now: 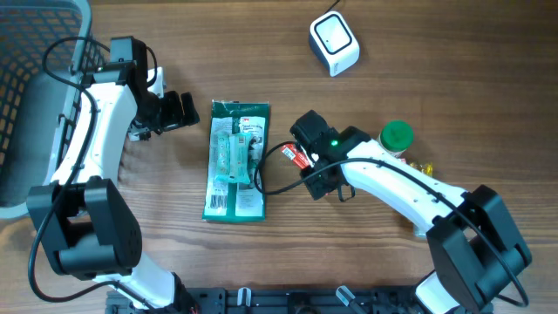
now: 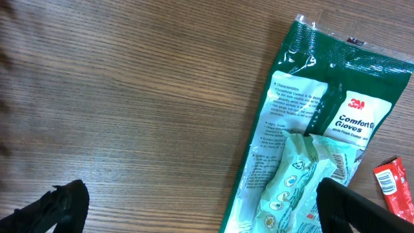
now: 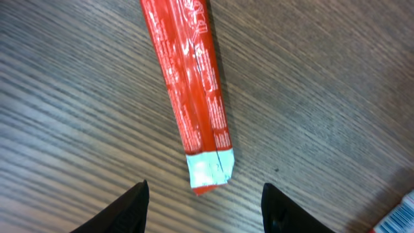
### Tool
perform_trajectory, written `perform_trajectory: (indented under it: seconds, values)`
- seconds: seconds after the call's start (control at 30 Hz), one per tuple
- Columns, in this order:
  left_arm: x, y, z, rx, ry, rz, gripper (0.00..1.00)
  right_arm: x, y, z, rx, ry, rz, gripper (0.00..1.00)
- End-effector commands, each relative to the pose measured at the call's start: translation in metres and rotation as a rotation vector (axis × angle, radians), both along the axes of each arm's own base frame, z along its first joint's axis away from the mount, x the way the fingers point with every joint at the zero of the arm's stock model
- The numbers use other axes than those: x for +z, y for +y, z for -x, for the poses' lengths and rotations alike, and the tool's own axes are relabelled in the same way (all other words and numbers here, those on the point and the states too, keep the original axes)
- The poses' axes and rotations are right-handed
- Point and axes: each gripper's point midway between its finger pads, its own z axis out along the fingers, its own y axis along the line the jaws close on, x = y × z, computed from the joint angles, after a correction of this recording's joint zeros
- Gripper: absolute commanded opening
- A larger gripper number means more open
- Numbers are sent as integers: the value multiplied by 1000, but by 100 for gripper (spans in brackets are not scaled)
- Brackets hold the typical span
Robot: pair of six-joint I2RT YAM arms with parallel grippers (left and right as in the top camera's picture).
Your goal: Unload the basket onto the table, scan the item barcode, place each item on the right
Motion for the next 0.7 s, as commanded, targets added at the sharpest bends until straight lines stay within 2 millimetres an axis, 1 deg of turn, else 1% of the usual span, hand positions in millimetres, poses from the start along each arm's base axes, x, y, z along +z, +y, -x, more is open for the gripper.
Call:
perform_trajectory:
  seconds: [0.0,0.17,0.33,0.37,0.4,0.47,0.5,0.57,0.67]
  values:
    - [3,-1,0,-2,-11,7,100,-10,-5,1,20,-11,19,56]
    - [3,-1,0,-2,-11,7,100,-15,-5,-2,16,-30,11,56]
    - [3,-1,0,-2,-11,7,100,-18,-17,-3,-14,-15,24,56]
    - [3,-1,0,-2,-11,7,100,-18,-16,-3,-15,-11,19,55]
    - [3,-1,0,-2,-11,7,100,-18,-14,-2,-12,-5,6,55]
    - [3,-1,0,-2,-11,7,100,-18,-2,3,33,27,-53,54]
    - [3,-1,0,-2,-11,7,100,-18,2,6,54,42,-75,51]
    - [3,-1,0,-2,-11,7,100,-18,2,6,53,42,-76,47]
    - [3,-1,0,-2,-11,7,100,-18,2,6,53,40,-76,48]
